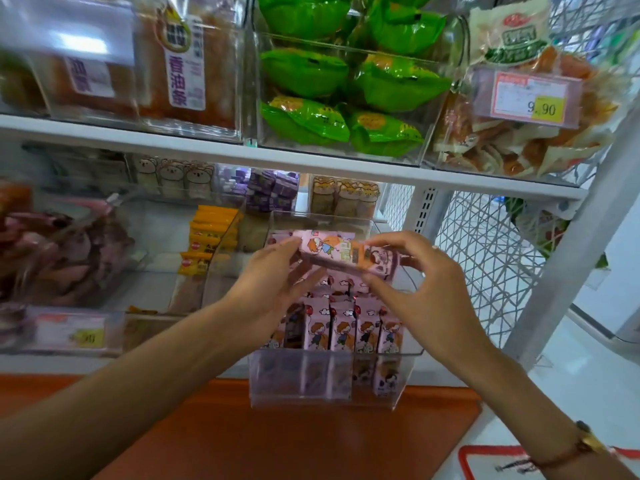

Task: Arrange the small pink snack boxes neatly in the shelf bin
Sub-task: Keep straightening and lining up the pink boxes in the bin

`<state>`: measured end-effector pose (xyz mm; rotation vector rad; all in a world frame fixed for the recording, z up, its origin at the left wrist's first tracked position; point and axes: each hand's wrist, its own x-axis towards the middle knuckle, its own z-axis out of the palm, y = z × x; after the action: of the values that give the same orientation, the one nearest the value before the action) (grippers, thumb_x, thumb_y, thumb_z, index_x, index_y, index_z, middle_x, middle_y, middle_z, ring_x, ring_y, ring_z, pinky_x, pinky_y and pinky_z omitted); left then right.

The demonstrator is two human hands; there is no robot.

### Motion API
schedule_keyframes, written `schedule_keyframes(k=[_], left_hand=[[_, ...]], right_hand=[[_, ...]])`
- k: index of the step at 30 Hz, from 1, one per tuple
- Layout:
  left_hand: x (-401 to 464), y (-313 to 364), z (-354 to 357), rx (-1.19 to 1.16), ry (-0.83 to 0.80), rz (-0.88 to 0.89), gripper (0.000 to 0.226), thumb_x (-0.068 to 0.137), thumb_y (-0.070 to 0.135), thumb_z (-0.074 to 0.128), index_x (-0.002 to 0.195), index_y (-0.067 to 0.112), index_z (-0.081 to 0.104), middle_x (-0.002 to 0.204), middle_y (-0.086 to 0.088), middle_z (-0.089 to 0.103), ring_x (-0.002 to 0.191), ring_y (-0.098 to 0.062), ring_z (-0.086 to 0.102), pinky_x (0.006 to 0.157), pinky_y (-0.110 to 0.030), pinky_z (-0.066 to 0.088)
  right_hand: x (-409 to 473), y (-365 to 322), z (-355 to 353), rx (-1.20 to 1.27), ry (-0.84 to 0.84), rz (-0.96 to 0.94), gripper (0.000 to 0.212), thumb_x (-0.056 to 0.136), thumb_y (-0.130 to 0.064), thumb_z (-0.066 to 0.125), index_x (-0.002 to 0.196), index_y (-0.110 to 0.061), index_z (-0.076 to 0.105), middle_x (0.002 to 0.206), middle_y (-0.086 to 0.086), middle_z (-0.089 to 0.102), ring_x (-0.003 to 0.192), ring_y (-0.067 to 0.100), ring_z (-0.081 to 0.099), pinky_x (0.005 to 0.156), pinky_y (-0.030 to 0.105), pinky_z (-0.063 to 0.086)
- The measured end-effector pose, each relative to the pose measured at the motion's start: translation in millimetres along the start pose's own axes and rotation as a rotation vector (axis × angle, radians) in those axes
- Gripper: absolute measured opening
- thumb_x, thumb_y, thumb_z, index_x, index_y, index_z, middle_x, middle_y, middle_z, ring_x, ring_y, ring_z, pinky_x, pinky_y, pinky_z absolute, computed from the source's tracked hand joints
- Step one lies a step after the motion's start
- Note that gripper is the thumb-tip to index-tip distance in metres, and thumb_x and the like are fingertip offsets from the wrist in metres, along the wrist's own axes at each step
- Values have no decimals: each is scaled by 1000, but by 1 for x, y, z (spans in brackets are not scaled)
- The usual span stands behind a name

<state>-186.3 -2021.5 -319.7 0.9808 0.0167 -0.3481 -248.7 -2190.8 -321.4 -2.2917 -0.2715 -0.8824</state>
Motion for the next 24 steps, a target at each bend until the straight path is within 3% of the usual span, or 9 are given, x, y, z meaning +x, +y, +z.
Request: schedule_keyframes(k=[3,5,7,10,13,16,19,24], left_hand=[[0,1,-5,-7,-8,16,18,98,15,49,108,1,56,106,-15,55,97,-20,60,61,-24,59],[1,-1,-6,58,-59,55,28,98,23,48,121,7,52,107,-14,58,99,-20,62,65,-26,60],[2,-4,-6,273,-150,160,36,95,34,48,127,17,50,106,-10,63,99,-18,65,70,-26,59],[1,-6,-4,570,-269,288,35,86,33,62,119,23,58,109,3,67,97,-8,67,69,-20,56],[0,-6,-2,654,-205,319,28,81,33,69,107,22,65,96,9,72,80,-4,70,59,-16,54],[1,-8,-1,657,-97,297,49,74,49,71,108,14,63,86,7,74,71,-4,71,53,-14,51],[0,-8,0,652,-65,288,60,75,53,70,115,10,59,81,13,74,67,-4,70,51,-14,50],[0,-8,0,650,-95,324,43,77,48,71,107,19,60,82,12,74,68,-3,70,54,-15,51]], right_hand=[[1,3,-4,59,-17,49,30,78,-15,75,103,-27,65,107,-12,65,101,1,59,90,23,50],[0,3,-4,160,-40,95,24,81,-16,71,101,-28,66,103,-9,67,94,0,63,77,19,54],[1,4,-5,291,-44,193,16,86,-18,65,97,-30,68,92,-12,69,82,-4,64,62,13,53],[2,6,-10,551,-32,520,13,88,-26,61,94,-24,72,78,-7,73,66,1,64,54,11,50],[3,5,-15,775,-90,833,30,86,-38,59,95,-12,70,75,8,73,56,10,65,48,16,51],[3,6,-18,858,-181,844,47,77,-51,61,99,-9,66,72,7,69,54,13,64,47,19,52],[4,5,-19,855,-198,791,41,71,-46,67,93,-11,71,73,6,69,55,12,65,47,17,52],[3,6,-19,845,-171,763,33,72,-38,69,94,-13,73,79,5,72,60,12,67,50,16,52]])
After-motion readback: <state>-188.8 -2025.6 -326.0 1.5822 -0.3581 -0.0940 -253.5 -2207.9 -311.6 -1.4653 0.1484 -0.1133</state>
